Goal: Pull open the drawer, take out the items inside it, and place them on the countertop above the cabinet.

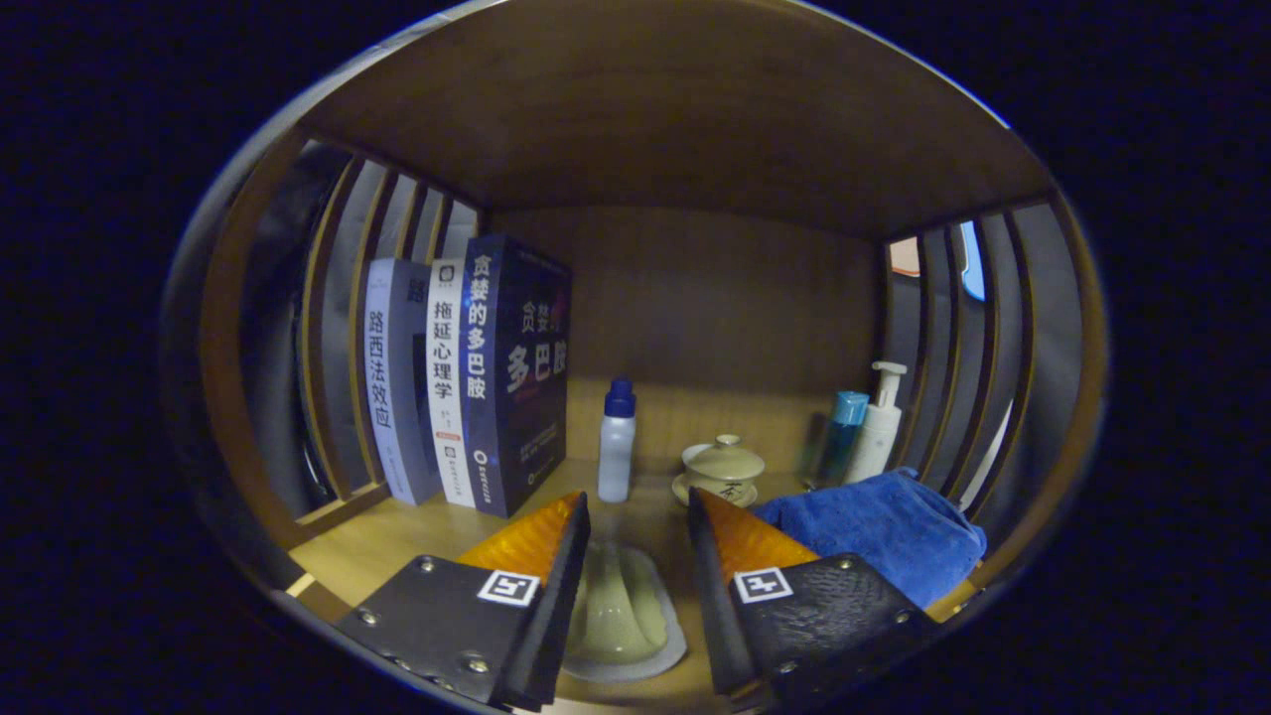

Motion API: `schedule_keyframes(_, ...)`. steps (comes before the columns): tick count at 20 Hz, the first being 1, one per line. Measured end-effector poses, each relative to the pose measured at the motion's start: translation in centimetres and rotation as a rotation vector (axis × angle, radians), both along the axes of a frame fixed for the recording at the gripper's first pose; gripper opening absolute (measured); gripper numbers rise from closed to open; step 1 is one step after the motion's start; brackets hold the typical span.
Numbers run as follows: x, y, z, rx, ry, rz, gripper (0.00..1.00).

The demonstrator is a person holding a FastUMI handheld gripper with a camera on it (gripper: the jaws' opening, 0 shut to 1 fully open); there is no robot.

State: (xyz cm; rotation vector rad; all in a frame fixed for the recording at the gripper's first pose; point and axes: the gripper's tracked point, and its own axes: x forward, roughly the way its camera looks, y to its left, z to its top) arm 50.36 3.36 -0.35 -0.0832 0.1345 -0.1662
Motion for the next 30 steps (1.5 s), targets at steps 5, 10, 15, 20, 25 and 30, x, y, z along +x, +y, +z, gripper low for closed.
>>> schedule_keyframes(5,-1.7,0.2,0.9,0.033,0.005,0.032,0.78)
schedule_keyframes(10,-4.8,0.7,3.2,0.053,-0.026,0.072,0.93)
schedule_keyframes(15,-9.5,0.9,5.8,0.091,-0.055,0.125,0.92)
schedule_keyframes(20,-15.1,1.1,7.1,0.136,-0.074,0.173,0.92)
schedule_keyframes(25,-22.3,0.1,5.7,0.055,-0.120,0.157,0.92)
schedule_keyframes(30,-29.2,1.4,3.1,0.011,-0.124,0.175,0.93)
